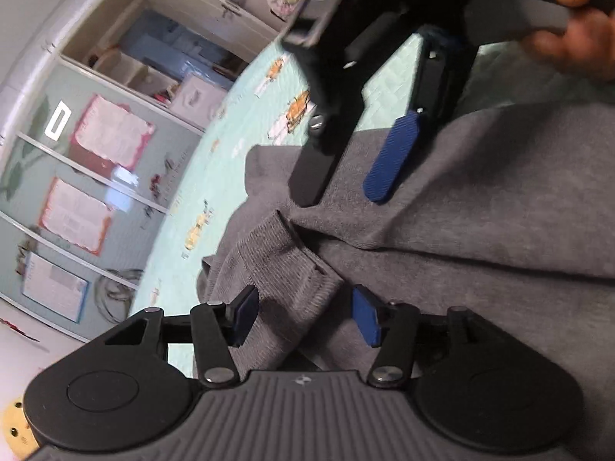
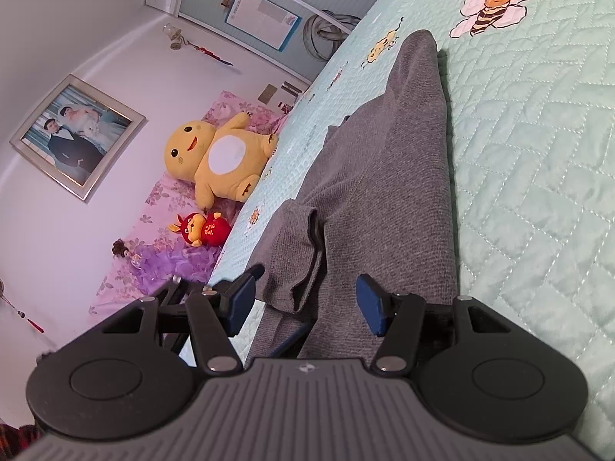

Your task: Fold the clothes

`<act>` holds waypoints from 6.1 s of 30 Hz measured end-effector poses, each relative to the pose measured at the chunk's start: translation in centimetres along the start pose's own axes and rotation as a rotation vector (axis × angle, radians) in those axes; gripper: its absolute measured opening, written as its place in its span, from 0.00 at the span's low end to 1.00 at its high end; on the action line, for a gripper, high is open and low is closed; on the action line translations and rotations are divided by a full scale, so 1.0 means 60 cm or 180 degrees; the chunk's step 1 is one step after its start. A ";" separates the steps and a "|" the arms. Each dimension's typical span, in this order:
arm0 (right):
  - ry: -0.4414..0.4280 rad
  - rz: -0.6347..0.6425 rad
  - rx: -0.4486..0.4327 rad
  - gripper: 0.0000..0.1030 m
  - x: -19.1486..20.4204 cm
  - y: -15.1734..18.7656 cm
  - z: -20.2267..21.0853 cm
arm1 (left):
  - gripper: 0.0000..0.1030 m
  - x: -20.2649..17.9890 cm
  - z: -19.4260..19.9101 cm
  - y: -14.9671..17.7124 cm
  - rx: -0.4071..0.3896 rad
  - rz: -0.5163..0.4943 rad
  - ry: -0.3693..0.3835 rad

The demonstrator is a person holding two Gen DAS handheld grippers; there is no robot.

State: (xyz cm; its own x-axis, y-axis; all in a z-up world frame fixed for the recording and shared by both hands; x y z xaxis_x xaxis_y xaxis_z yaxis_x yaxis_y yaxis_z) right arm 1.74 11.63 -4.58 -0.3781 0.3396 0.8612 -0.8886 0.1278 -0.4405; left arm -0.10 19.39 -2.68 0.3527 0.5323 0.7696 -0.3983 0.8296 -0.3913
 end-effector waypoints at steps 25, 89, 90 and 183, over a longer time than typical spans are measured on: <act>-0.0598 -0.0807 -0.0145 0.59 -0.013 -0.005 0.064 | 0.05 -0.078 0.206 -0.022 -0.0996 -0.0001 0.1271; 0.1148 0.1083 0.0365 0.01 -0.021 -0.158 -0.214 | 0.51 0.077 -0.027 0.022 -0.0752 0.2680 0.1390; 0.1070 0.1063 0.0290 0.00 -0.029 -0.154 -0.214 | 0.53 0.073 -0.023 0.020 -0.0773 0.2636 0.1367; 0.0815 -0.0195 -0.1383 0.45 -0.193 -0.288 -0.035 | 0.68 0.197 -0.076 0.082 -0.1573 0.4403 0.1518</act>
State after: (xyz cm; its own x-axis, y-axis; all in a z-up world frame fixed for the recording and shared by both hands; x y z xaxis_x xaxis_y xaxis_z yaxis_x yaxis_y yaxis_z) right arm 22.06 7.45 -7.48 -0.2044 0.5300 0.8230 -0.6966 0.5120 -0.5027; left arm 5.99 30.52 2.21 0.2240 0.8292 -0.5121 -0.3544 -0.4202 -0.8353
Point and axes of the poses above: each gripper's, at about its wrist camera, not at the fingertips, and z roughly against the way its jaws point, x to its left, y to its underside, the point moved 10 cm from there along -z, roughly the way its jaws point, and after that the axes turned 1 degree about -z, right-handed, at the moved point
